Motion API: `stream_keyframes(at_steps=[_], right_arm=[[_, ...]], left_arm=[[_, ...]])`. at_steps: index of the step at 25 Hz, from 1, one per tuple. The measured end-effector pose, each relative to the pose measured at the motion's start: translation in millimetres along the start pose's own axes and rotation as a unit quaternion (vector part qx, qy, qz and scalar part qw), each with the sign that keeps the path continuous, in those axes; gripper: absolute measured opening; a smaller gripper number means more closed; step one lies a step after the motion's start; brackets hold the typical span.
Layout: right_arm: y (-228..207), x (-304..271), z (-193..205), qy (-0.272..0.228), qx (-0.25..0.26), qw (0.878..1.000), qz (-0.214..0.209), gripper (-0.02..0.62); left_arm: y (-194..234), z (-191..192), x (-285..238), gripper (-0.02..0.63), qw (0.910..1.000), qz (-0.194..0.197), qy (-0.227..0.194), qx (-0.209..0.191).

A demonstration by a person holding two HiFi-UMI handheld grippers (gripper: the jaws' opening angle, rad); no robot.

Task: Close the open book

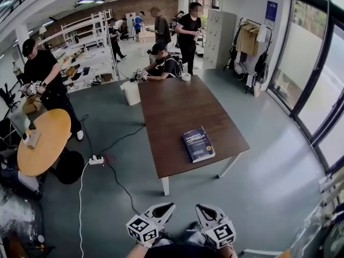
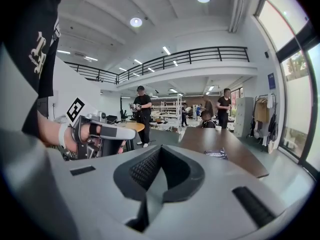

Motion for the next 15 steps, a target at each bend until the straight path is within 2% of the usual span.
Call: stream_keyframes(at_steps=[7, 15], right_arm=[[9.7, -1.2, -3.2, 0.002, 0.006, 1.0, 0.008, -0.013], [2.0, 1.6, -1.8, 0.006, 0.007, 1.0, 0.011, -0.012]], left_arm=[[0.6, -1.1, 6.7, 0.006, 0.9999, 0.01, 0.002, -0.002], [0.9, -1.1, 1.7, 0.006, 1.0, 0.009, -0.001, 0.001]])
Point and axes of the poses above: the fingertips, and each gripper's own axes: x backward along the fingers, y to its left, z out of its underside, the point moved 10 cm from there along x, backward along the fingers, and after that the axes turned 13 degrees about x, right-handed, at the moved point
